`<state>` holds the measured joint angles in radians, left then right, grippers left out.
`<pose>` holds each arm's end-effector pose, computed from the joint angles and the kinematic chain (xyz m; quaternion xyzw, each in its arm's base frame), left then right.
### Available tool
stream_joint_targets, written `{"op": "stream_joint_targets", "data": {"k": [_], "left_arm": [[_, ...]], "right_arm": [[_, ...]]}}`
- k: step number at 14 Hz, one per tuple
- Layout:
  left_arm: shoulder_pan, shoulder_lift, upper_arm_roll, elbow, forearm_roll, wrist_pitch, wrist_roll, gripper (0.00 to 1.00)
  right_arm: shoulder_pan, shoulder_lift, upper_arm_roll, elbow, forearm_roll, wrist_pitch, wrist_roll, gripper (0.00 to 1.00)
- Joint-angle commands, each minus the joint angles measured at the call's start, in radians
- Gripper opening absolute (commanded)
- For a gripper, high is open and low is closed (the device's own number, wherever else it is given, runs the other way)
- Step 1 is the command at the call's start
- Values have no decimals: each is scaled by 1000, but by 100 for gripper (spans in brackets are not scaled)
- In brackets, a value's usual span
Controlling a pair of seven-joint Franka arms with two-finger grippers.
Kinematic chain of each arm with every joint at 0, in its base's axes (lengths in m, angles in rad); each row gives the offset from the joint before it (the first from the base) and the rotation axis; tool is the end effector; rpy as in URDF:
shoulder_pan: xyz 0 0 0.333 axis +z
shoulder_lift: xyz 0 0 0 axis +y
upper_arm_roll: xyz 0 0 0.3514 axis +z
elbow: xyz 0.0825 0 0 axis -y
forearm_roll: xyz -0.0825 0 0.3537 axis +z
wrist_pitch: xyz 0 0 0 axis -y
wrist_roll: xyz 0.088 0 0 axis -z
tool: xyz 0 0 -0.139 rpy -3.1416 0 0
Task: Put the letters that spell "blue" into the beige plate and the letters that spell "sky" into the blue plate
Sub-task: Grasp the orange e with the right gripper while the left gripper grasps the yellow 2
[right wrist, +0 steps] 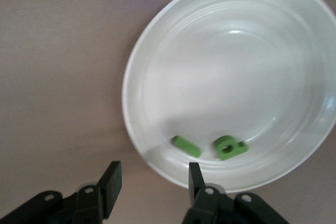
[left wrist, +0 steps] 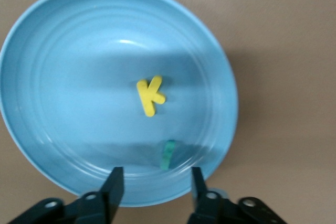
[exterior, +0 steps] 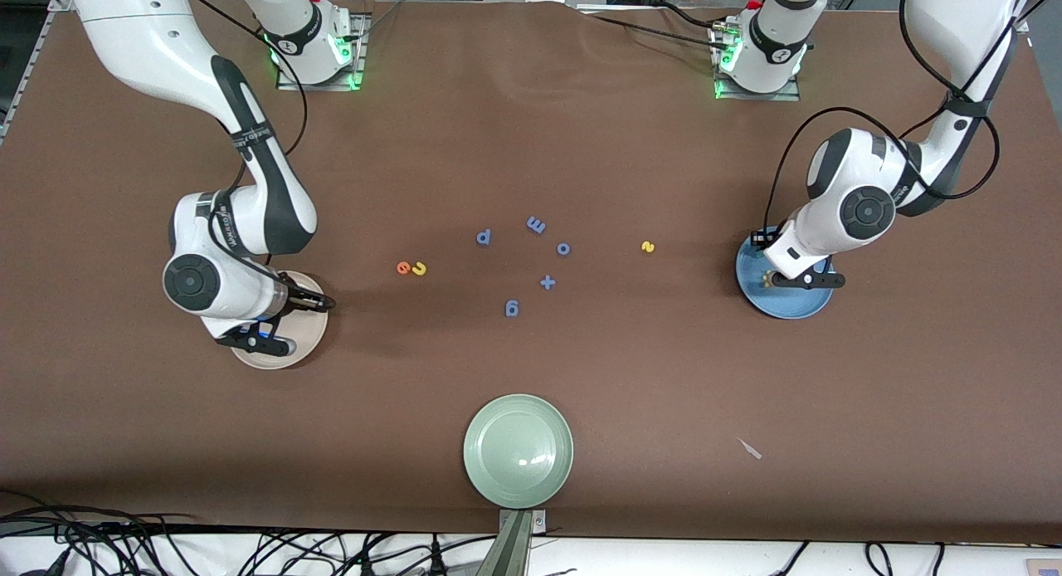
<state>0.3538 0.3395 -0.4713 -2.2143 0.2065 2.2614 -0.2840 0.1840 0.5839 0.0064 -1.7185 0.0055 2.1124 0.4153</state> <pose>0.5055 -0.0502 0.2473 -0.9925 -0.0093 0.1205 0.0183 0.6294 0.1213 0.2527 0.9890 -0.1137 -0.0917 0.0245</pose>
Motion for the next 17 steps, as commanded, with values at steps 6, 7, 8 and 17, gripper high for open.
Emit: {"op": "stream_joint_targets", "data": {"k": [6, 7, 8, 17], "left_arm": [[-133, 44, -69, 16, -95, 118, -402, 99], [-156, 56, -69, 15, -95, 132, -484, 99], [-176, 65, -67, 16, -95, 145, -565, 97], [-335, 137, -58, 11, -78, 383, -1457, 98]], "right_arm": [[20, -47, 161, -123, 8, 84, 339, 60], [22, -62, 165, -178, 7, 140, 356, 60], [23, -73, 176, -222, 5, 191, 373, 60], [45, -73, 198, -285, -12, 279, 444, 60]]}}
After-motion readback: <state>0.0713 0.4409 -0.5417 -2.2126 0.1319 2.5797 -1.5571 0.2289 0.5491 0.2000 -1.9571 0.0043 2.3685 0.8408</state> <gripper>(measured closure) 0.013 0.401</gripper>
